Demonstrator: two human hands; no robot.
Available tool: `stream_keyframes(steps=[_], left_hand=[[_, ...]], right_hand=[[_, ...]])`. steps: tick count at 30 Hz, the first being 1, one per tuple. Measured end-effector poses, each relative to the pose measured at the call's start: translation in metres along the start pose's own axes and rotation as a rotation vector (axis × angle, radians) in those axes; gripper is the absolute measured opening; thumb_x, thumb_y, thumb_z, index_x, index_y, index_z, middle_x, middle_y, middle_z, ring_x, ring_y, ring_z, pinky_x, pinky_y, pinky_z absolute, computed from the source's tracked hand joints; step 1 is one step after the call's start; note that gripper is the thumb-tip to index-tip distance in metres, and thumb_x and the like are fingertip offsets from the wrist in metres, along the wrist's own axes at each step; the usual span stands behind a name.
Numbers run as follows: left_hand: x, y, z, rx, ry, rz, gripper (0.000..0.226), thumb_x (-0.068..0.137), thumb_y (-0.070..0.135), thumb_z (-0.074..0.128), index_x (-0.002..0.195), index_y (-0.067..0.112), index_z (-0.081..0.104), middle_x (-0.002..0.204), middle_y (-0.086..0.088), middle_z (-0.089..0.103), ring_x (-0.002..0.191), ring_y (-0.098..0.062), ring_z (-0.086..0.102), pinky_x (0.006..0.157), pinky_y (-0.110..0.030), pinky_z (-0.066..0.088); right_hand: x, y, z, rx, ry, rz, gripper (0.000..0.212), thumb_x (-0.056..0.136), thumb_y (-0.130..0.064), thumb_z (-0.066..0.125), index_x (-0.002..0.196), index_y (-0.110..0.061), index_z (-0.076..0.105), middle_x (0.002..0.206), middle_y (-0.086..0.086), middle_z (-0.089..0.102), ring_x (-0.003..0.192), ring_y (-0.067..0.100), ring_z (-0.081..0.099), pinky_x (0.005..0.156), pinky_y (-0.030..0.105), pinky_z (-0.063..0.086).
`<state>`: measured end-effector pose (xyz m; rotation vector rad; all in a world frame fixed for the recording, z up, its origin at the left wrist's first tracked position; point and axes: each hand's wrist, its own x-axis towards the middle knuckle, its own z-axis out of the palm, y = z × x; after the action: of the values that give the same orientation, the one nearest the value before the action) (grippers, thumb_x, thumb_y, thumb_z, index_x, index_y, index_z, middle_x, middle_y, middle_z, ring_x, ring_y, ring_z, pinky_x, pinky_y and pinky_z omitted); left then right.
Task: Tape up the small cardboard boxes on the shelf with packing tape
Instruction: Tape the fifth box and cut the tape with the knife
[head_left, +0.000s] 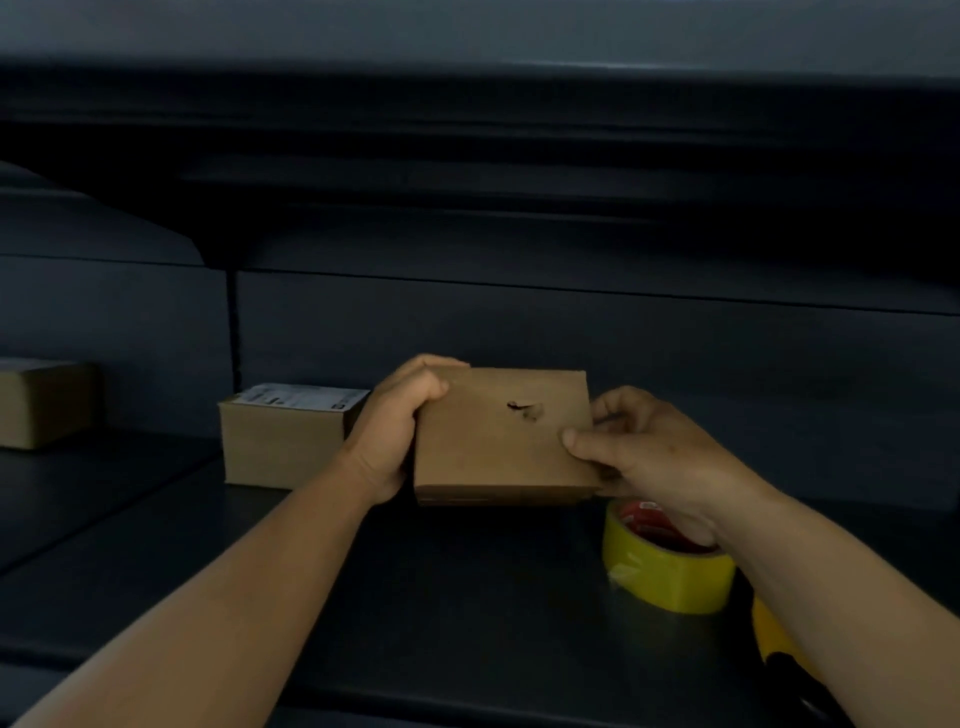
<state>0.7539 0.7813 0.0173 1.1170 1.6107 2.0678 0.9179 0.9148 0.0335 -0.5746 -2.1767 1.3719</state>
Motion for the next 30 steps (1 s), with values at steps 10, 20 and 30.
stream_keyframes(steps=[10, 20, 30], left_hand=[[-0.008, -0.003, 0.005, 0.089, 0.003, -0.500, 0.022, 0.091, 0.035, 0.054, 0.082, 0.015, 0.057, 0.074, -0.007, 0.059, 0.069, -0.019, 0.057, 0.063, -0.030, 0.043], [-0.006, -0.011, 0.007, 0.100, -0.085, -0.556, 0.023, 0.093, 0.034, 0.052, 0.090, 0.013, 0.061, 0.077, -0.009, 0.063, 0.077, -0.020, 0.059, 0.072, -0.031, 0.044], [-0.001, -0.015, 0.012, 0.222, -0.155, -0.456, 0.021, 0.096, 0.025, 0.050, 0.107, 0.023, 0.068, 0.108, -0.002, 0.067, 0.099, -0.017, 0.061, 0.085, -0.029, 0.047]], right_hand=[[-0.014, -0.004, -0.003, -0.479, -0.158, 0.138, 0.036, 0.094, -0.046, 0.048, 0.100, -0.014, 0.064, 0.087, 0.000, 0.068, 0.068, 0.007, 0.063, 0.047, 0.009, 0.046], [-0.008, 0.009, -0.026, -0.793, -0.231, 0.104, 0.031, 0.097, -0.021, 0.042, 0.123, -0.030, 0.055, 0.119, -0.007, 0.056, 0.109, 0.014, 0.052, 0.087, 0.024, 0.043], [-0.014, 0.024, -0.034, -1.052, -0.441, 0.160, 0.090, 0.086, -0.018, 0.065, 0.150, -0.034, 0.004, 0.149, -0.005, 0.031, 0.128, 0.016, 0.039, 0.097, 0.020, 0.037]])
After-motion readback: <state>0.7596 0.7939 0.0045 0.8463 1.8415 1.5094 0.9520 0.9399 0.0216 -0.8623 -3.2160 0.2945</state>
